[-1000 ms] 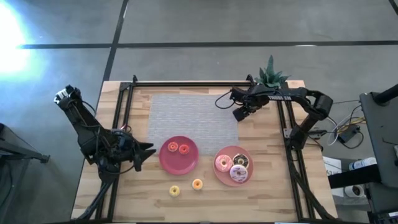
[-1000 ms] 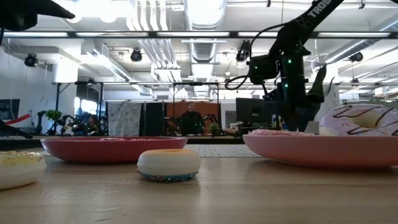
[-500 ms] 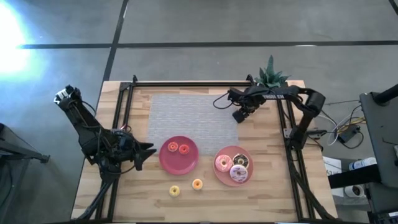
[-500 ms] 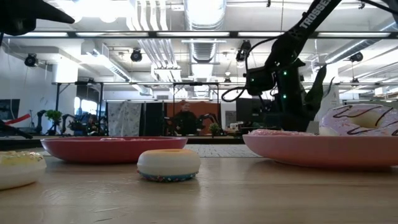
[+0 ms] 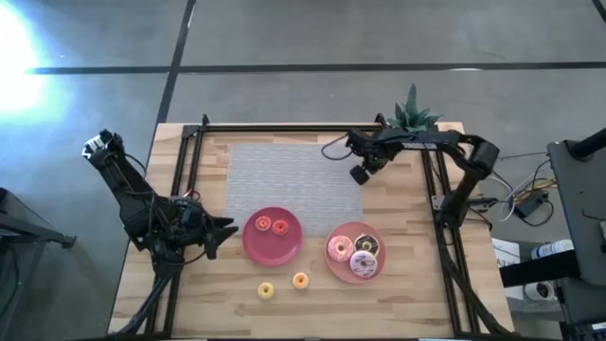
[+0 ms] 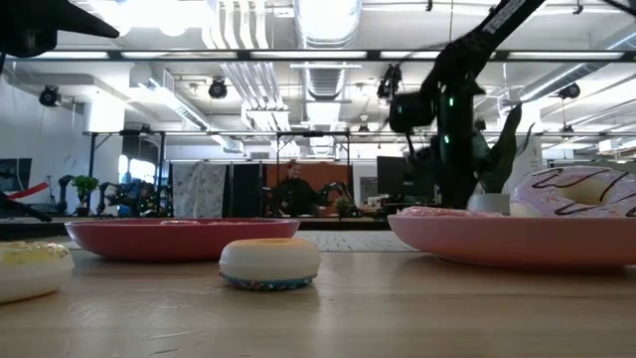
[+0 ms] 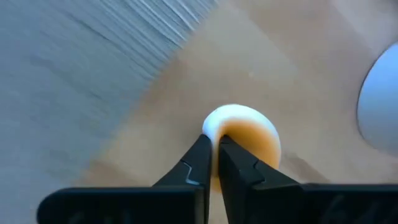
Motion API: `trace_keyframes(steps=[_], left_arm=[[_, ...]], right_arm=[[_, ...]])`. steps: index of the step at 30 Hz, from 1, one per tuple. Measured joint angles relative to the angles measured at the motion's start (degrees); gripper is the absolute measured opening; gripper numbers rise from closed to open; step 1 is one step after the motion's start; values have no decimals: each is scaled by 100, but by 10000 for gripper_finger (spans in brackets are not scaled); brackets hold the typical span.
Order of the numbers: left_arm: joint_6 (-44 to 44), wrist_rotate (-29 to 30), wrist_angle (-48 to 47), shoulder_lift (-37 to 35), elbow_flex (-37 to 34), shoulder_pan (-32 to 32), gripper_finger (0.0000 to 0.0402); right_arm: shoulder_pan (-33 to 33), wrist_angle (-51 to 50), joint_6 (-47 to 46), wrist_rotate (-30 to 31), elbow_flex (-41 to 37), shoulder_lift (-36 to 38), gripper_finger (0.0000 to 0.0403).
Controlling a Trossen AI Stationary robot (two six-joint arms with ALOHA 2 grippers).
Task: Pick & Place donuts
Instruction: Put the white small donut on the dark pink plate
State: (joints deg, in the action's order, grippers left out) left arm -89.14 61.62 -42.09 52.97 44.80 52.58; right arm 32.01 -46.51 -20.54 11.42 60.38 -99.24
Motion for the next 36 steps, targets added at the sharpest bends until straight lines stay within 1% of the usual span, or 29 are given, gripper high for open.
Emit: trace_keyframes(steps=[3, 5, 6, 8, 10, 11, 13, 15, 16, 18, 19, 22, 24, 26, 27, 29, 32, 34, 36], left_arm=[[0, 8, -48, 0, -8, -2, 170], [10, 39, -59, 0, -13, -2, 170], [42, 66, -64, 0, -15, -2, 170], [68, 153, -92, 0, -15, -2, 170], [67, 297, -91, 0, -24, -2, 170], [27, 382, -87, 0, -41, -6, 170], [-379, 482, -83, -2, -142, -66, 170], [-1148, 554, -71, -5, -322, -196, 170], [-1696, 631, -36, -7, -444, -275, 170], [-2632, 713, 242, -9, -753, -419, 170], [-2870, 751, 514, -9, -932, -490, 170], [-2885, 868, 1780, -13, -1541, -651, 170], [-2582, 921, 2928, -50, -1964, -722, 170], [-1869, 942, 4400, -59, -2363, -767, 170], [-1324, 944, 5208, -59, -2555, -788, 170], [61, 917, 6961, -55, -2877, -825, 170], [2396, 518, 9354, -52, -3202, -946, 170], [3502, 101, 10464, -52, -3310, -1088, 170], [4082, -231, 11002, -55, -3369, -1280, 170]], right_arm=[[-2, 327, -350, -598, 79, 458, 12], [0, 862, -861, -1211, 43, 833, 12], [-3, 1266, -1191, -1521, -22, 1044, 11], [-49, 2389, -1989, -2136, -299, 1466, 11], [-179, 3826, -2863, -2476, -691, 1841, 11], [-274, 4594, -3292, -2525, -885, 1997, 11], [-488, 6060, -3997, -2517, -1235, 2253, 11], [-736, 7284, -4496, -2471, -1514, 2365, 11], [-876, 7716, -4607, -2459, -1617, 2375, 11], [-1186, 8200, -4600, -2459, -1704, 2362, 12], [-1342, 8362, -4528, -2502, -1705, 2338, 12], [-1816, 8715, -4373, -2704, -1641, 2209, 12], [-2136, 8866, -4384, -2701, -1557, 2066, 12], [-2420, 9032, -4468, -2701, -1436, 1908, 12], [-2542, 9104, -4524, -2703, -1358, 1820, 12], [-2780, 9186, -4651, -2699, -1178, 1616, 13], [-3056, 9257, -4834, -2693, -841, 1208, 13], [-3201, 9332, -4930, -2693, -554, 904, 13], [-3301, 9474, -5001, -2706, -215, 587, 13]])
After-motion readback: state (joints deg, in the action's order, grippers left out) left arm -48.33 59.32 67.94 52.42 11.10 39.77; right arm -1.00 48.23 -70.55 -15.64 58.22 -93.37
